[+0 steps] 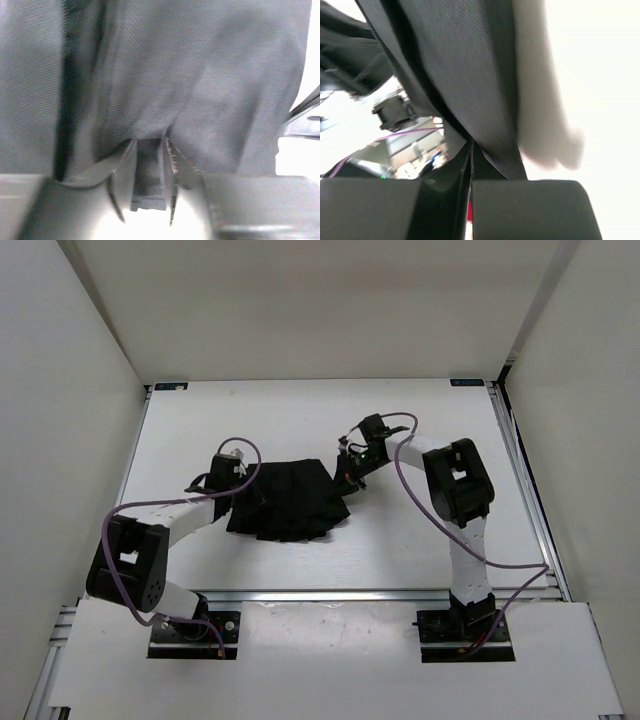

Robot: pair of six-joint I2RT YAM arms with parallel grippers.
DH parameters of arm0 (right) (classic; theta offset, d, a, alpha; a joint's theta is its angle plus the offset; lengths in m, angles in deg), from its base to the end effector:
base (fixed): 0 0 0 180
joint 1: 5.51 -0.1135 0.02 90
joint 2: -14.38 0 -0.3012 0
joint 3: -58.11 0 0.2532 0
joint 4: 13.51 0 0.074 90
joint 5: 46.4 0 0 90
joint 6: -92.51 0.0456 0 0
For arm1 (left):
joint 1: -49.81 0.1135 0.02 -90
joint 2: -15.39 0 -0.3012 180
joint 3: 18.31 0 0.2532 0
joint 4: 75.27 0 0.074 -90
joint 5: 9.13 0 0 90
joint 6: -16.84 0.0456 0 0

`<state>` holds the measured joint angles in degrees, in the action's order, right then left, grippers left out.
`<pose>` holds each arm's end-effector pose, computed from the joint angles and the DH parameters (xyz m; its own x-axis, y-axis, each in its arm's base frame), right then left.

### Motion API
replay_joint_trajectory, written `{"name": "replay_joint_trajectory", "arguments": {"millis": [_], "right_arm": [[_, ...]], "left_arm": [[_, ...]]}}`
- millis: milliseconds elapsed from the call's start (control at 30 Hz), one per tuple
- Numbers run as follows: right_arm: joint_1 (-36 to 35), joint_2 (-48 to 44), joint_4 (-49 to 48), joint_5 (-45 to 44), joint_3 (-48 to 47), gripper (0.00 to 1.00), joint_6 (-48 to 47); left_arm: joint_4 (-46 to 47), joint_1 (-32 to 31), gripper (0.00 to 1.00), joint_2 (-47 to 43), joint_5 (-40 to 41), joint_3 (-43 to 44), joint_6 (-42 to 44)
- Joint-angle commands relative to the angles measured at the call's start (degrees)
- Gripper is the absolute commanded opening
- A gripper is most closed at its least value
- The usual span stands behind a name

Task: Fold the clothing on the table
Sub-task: Fold the skirt

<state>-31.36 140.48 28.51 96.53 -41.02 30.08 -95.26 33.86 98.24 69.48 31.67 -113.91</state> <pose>0.3977 0.2331 0.1473 -0.9855 -0.1675 0.0269 -0.0724 0.5587 0.8262 0.2541 -0.0820 0.1803 -0.8313 -0.4279 -0.3546 -0.2094 0.8322 -0.5134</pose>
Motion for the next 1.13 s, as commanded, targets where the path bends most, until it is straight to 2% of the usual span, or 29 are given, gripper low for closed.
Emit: {"name": "replay_joint_trajectory", "arguments": {"millis": [0,67,133,233,300,400,533,633,667,833,1000,1067,1100], "right_arm": [[1.49,-10.14,5.18,-8.63,-2.55,0.03,-3.5],[2.81,-15.17,2.2,-8.98,-2.64,0.08,-2.88],[4.65,-22.44,-1.24,-9.33,-0.98,0.1,-2.0],[7.9,-28.26,-0.99,-13.99,1.31,0.13,-3.04],[9.93,-29.59,2.52,-17.49,2.71,0.25,-4.62],[13.18,-30.74,7.09,-21.71,6.14,0.32,-6.82],[15.91,-32.23,10.53,-28.92,11.4,0.35,-10.69],[18.81,-35.22,8.87,-29.98,16.33,0.37,-11.14],[19.86,-36.09,9.04,-29.47,17.74,0.37,-11.22],[23.73,-37.25,8.51,-28.41,21.26,0.4,-12.28],[21.72,-34.88,8.86,-27.87,20.13,0.39,-12.02],[19.96,-34.26,8.52,-27.61,19.51,0.39,-11.75],[19.26,-34.17,8.25,-27.96,18.99,0.4,-11.23]], "left_arm": [[-6.79,1.09,0.43,-4.01,-0.38,8.96,3.74],[-8.73,1.7,0.54,-6.11,-0.9,13.1,4.97],[-11.98,1.7,0.58,-7.6,0.57,16.63,6.81],[-17.51,1.62,0.6,-9.81,7.5,19.97,10.77],[-20.07,1.53,0.6,-11.82,12.61,18.76,13.05],[-23.24,3.28,0.62,-14.02,17.55,15.25,15.08],[-28.33,8.72,0.65,-14.39,16.23,11.55,17.1],[-32.38,11.98,0.66,-13.68,14.83,10.05,20.61],[-33.0,13.03,0.72,-13.59,14.04,9.44,21.06],[-31.6,14.1,0.83,-19.38,11.93,3.81,20.89],[-32.12,15.94,0.89,-20.36,7.64,1.08,21.06],[-32.82,15.86,0.99,-18.7,7.09,1.6,21.5],[-32.91,15.16,0.98,-18.51,6.92,1.87,21.77]]}}
